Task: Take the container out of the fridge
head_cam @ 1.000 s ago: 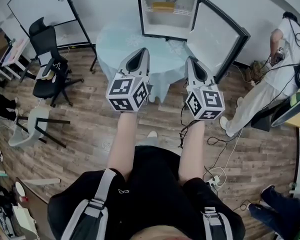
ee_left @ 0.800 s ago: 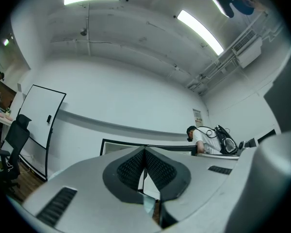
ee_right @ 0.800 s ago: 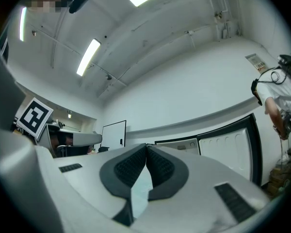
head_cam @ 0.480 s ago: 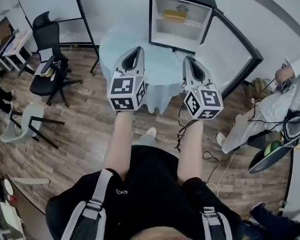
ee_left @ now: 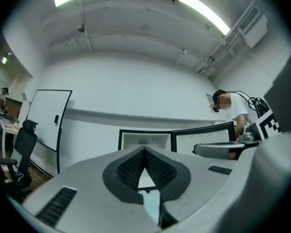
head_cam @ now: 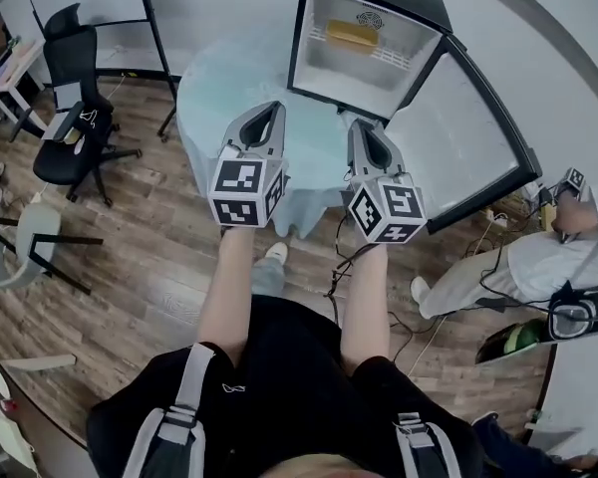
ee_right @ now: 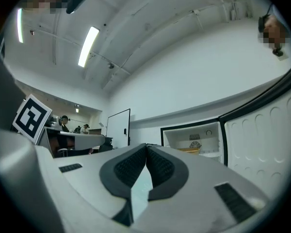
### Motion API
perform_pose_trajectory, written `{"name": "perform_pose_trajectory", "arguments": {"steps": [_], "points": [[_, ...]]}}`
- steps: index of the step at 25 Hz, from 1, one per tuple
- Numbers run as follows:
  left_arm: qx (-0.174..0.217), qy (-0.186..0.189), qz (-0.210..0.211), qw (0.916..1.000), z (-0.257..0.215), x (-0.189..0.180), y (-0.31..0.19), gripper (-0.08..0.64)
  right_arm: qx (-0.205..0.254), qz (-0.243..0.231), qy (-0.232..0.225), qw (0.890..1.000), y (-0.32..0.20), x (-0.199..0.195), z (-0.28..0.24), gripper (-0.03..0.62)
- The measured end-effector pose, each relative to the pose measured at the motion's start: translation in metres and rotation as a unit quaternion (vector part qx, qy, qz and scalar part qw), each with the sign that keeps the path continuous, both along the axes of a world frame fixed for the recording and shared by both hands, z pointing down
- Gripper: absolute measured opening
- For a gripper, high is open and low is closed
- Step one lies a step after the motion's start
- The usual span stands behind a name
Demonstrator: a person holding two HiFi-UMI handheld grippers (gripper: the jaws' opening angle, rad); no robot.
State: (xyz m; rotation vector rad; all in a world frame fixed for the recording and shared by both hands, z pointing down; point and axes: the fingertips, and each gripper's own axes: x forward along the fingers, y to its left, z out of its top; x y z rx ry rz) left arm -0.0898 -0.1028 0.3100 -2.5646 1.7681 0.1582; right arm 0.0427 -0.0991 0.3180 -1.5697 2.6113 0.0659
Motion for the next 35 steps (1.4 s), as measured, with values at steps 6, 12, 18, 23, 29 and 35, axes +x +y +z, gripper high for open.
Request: {"name": "perform_pose_trajectory", "arguments": {"steps": [6, 12, 18, 23, 29, 35], "points": [[-0.054, 0.008, 0.010, 0.9984, 0.041, 0.002, -0.061, 0.009, -0.042, -0.001, -0.041, 0.998, -0.059, 0.000, 0.023, 0.006], [-0.082, 0.022, 0.026, 0.9960, 0.055, 0.008, -0.138, 0.009, -0.072, 0.020, -0.031, 0.997, -0.133, 0.005, 0.041, 0.006], [-0.077, 0.024, 0.051, 0.9954, 0.047, 0.024, -0.205, 0.009, -0.066, 0.048, -0.027, 0.996, -0.193, 0.022, 0.034, 0.006], [-0.071, 0.015, 0.070, 0.9949, 0.034, 0.038, -0.252, 0.009, -0.051, 0.065, -0.023, 0.996, -0.232, 0.032, 0.019, 0.006], [-0.136, -0.023, 0.052, 0.9891, 0.052, 0.044, -0.305, 0.009, -0.044, 0.108, -0.018, 0.993, -0.268, 0.059, 0.010, 0.006], [-0.130, -0.006, 0.067, 0.9892, 0.049, 0.058, -0.333, 0.009, -0.043, 0.135, 0.001, 0.990, -0.290, 0.077, 0.007, 0.006]]}}
